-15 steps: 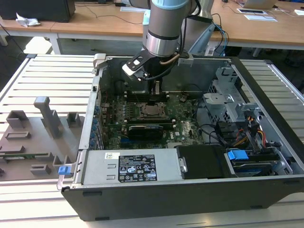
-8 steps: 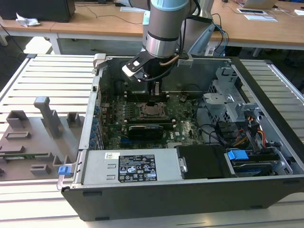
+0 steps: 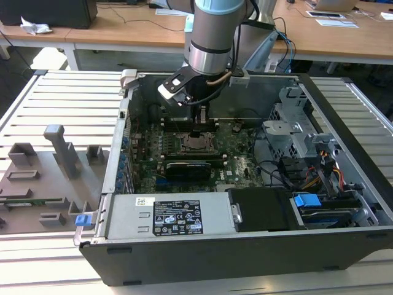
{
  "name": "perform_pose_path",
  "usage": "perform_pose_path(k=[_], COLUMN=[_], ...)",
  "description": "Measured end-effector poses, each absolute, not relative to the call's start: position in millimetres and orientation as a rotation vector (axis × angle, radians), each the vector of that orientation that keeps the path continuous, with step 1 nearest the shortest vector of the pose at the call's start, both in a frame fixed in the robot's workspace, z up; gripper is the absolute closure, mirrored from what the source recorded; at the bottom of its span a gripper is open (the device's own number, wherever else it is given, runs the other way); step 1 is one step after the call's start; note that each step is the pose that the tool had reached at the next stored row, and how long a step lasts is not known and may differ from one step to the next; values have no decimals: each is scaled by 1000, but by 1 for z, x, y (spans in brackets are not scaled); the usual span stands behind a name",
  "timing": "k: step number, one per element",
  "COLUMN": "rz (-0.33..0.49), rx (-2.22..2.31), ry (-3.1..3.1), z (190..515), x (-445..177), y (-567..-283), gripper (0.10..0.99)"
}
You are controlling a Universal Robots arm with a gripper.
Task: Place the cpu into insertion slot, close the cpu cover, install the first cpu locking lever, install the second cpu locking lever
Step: 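Install the first cpu locking lever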
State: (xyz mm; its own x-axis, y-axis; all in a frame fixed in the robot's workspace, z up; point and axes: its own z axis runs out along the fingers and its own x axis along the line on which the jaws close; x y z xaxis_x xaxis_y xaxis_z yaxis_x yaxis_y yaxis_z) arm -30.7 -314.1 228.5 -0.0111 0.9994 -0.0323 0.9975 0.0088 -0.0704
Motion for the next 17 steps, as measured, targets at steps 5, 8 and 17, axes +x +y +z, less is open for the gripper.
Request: perform_pose_path(k=[5, 8, 17], rz=[113, 114, 117], rx=[-2179, -2134, -1959], ry=[-2224, -2269, -2429], z=[228, 228, 228], x=[-31, -31, -31], y=[-314, -314, -314], gripper=[980, 980, 980])
